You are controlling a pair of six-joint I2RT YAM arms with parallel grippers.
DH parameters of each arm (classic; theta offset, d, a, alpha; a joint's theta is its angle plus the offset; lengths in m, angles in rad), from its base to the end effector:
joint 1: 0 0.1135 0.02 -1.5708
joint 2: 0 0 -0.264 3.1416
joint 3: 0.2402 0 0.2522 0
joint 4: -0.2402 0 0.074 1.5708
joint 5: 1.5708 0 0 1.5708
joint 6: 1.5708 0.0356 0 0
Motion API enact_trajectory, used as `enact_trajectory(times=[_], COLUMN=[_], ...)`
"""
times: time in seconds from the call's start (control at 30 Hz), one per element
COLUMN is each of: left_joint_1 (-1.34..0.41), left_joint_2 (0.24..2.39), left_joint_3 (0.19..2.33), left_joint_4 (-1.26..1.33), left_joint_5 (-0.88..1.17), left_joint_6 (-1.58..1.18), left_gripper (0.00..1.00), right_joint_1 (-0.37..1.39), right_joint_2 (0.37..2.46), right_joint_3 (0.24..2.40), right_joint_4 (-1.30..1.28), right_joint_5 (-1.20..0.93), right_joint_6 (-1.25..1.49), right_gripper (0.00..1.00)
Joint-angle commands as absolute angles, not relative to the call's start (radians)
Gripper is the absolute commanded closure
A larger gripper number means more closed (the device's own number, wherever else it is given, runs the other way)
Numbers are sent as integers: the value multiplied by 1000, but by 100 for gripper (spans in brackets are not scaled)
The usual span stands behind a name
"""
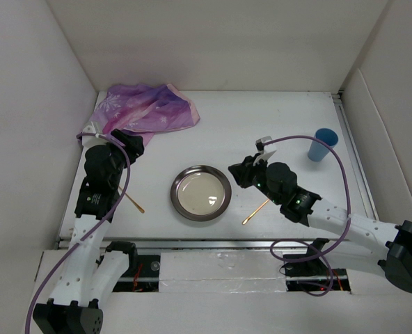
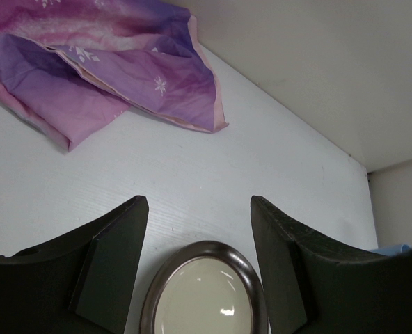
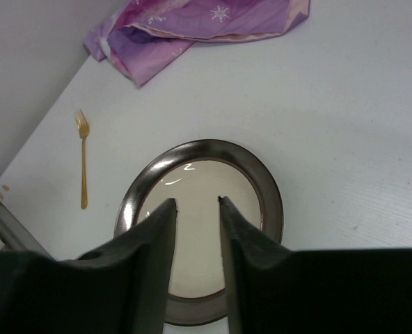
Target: Set the dinner table for one person
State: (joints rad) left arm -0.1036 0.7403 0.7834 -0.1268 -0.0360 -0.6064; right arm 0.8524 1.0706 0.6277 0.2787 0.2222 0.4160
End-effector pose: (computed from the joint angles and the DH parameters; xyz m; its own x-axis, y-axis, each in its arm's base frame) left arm 0.1756 -0.0170 0.3529 -0.1069 -0.5615 -0.8205 0.0082 0.8247 -0.5654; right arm 0.1689 0.1813 0.2766 -0.3373 0.2130 -0.9170 -0.4973 0.7867 0.3657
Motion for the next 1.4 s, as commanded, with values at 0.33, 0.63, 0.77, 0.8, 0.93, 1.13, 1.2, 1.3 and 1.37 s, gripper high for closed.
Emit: enact_trajectory(times=[0.33,0.63,0.77,0.8,0.93,1.13,1.2,1.3,1.37], left_joint_1=[26,302,313,313,313,313,313,302,302], left_joint_2=[1084,1518,1644,1676,1799,1911,1930,1947,1960], left_joint_3=[865,1138,1224,1248,1312,1345,1345,1341,1354], left_joint_4=[121,3,3,-32,-32,-6,-8,58,61], left_joint_5=[-112,49,11,11,11,-11,-11,-6,-6], left_joint_6=[-749,-635,-603,-598,-598,-577,-568,-560,-558], left_gripper=[100,62,62,62,66,75,76,74,73], right_joint_1=[868,868,879,879,888,888,888,888,888], right_joint_2=[1043,1031,1034,1037,1054,1066,1068,1084,1100], right_joint_3=[695,706,706,706,719,723,718,721,727], right_joint_4=[295,267,271,275,261,261,267,278,270], right_joint_5=[221,212,210,210,186,206,216,212,201], right_joint_6=[413,413,410,413,403,397,397,393,391], right_gripper=[100,100,98,96,90,89,89,89,89])
